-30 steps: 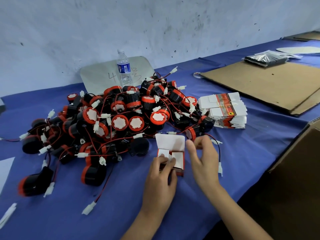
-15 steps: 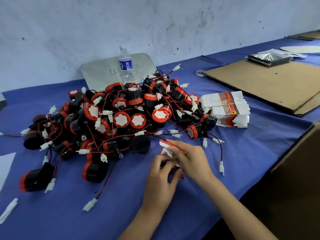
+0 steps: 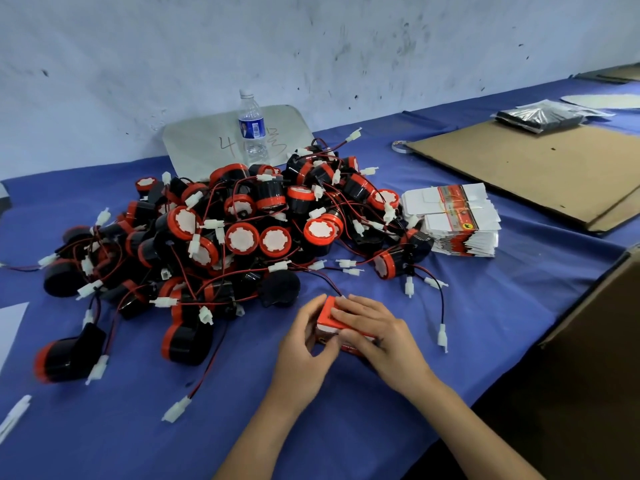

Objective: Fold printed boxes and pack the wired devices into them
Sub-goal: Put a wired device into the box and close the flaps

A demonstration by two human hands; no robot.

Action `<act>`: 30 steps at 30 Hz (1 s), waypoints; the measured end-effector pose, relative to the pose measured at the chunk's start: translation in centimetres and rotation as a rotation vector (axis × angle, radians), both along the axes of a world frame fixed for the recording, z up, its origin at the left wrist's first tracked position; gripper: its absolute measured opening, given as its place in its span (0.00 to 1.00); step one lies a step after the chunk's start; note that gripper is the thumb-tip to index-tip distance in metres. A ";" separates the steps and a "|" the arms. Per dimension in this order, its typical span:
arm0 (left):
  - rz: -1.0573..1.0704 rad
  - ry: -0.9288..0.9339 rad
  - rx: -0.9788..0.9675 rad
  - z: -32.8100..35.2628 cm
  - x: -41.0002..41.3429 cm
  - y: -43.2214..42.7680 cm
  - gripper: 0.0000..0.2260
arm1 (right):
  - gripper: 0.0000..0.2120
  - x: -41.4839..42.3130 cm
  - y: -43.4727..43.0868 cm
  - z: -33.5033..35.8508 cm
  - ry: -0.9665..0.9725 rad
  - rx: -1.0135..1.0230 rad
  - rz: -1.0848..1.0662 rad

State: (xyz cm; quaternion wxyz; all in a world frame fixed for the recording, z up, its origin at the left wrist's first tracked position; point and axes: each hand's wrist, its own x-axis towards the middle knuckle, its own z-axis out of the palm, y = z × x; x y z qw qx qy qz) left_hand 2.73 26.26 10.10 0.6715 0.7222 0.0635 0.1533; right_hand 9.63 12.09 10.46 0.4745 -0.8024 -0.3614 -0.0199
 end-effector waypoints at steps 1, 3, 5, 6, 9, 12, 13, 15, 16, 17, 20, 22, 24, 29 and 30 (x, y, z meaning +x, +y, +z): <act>0.006 -0.009 -0.005 0.1 0.0 0.1 0.20 | 0.18 0.0 0.0 0.0 -0.006 -0.013 0.007; 0.025 -0.024 -0.014 0.2 0.0 0.3 0.17 | 0.19 0.1 -0.1 0.1 -0.020 -0.057 0.027; 0.029 -0.032 -0.023 0.3 0.0 0.3 0.15 | 0.20 0.2 -0.2 0.1 -0.030 -0.118 0.046; 0.027 -0.032 -0.024 0.3 0.1 0.3 0.14 | 0.20 0.2 -0.4 0.0 -0.042 -0.151 0.051; 0.035 -0.030 -0.016 0.3 0.1 0.4 0.11 | 0.20 0.2 -0.8 -0.1 -0.105 -0.262 0.060; 0.074 -0.021 -0.021 0.2 0.4 0.6 0.08 | 0.19 0.3 -1.2 0.1 -0.182 -0.358 0.076; 0.086 -0.019 -0.018 0.1 0.5 0.7 0.07 | 0.20 0.3 -1.3 0.2 -0.213 -0.398 0.082; 0.089 -0.012 -0.032 0.0 0.7 0.8 0.07 | 0.21 0.4 -1.6 0.4 -0.272 -0.485 0.095; 0.077 -0.005 -0.045 0.1 0.8 0.9 0.07 | 0.21 0.5 -1.7 0.5 -0.290 -0.524 0.103; 0.061 0.001 -0.054 0.1 0.8 1.0 0.07 | 0.21 0.5 -1.8 0.6 -0.301 -0.559 0.109; 0.028 0.014 -0.049 0.0 0.8 1.3 0.08 | 0.22 0.8 -1.9 0.9 -0.342 -0.630 0.124; 0.013 0.021 -0.057 0.0 0.9 1.4 0.09 | 0.22 0.9 -2.0 0.9 -0.369 -0.652 0.133; 0.014 0.023 -0.055 -0.1 1.0 1.2 0.09 | 0.22 1.0 -2.1 0.8 -0.358 -0.668 0.157; 0.030 -0.042 0.079 -0.5 0.4 0.4 0.11 | 0.24 1.0 -1.8 0.9 -0.240 -0.416 0.173; -0.002 -0.059 0.128 -0.6 0.3 0.4 0.13 | 0.23 1.1 -1.6 0.9 -0.146 -0.291 0.132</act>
